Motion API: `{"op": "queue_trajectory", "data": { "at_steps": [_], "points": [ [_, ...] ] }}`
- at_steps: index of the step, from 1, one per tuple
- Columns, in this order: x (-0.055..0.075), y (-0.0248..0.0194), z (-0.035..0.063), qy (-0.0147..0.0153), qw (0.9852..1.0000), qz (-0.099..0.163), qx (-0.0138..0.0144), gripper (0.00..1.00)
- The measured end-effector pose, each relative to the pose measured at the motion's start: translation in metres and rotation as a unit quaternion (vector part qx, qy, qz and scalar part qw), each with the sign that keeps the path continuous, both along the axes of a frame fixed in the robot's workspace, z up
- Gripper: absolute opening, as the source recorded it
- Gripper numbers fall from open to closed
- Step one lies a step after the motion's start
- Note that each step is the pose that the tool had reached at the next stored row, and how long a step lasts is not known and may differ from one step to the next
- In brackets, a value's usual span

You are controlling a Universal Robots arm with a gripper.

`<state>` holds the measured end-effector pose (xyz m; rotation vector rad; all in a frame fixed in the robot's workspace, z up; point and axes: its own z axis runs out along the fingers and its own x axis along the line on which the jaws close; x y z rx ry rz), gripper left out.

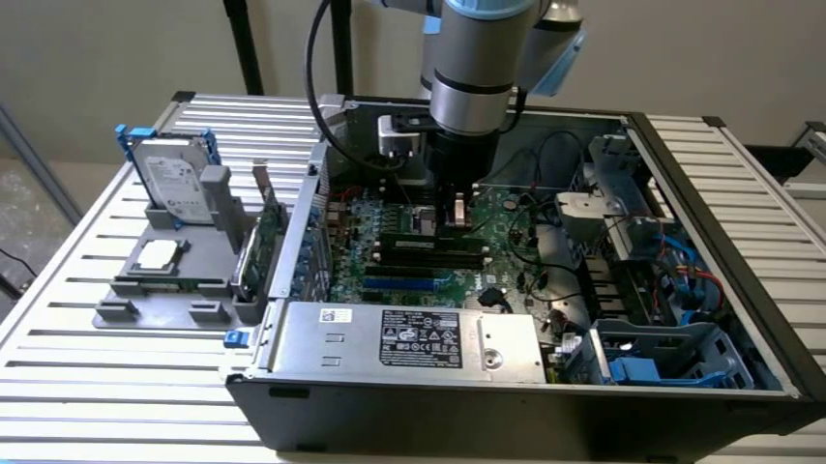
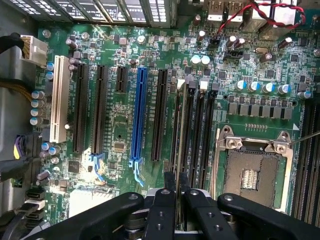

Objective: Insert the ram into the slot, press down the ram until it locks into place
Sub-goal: 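Insert the ram into the slot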

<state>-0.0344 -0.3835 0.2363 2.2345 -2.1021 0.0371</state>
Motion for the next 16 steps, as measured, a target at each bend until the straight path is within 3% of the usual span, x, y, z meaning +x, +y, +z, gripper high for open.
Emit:
{"op": "queue_trajectory", "data": {
  "at_steps": [6, 16],
  "points": [
    [0.0001, 0.0001, -0.0001, -0.0002, 1.0000, 0.000, -0.0001, 0.14],
    [0.0003, 0.0001, -0.0022, -0.0037, 1.0000, -0.006, 0.0002, 0.14]
  ]
}}
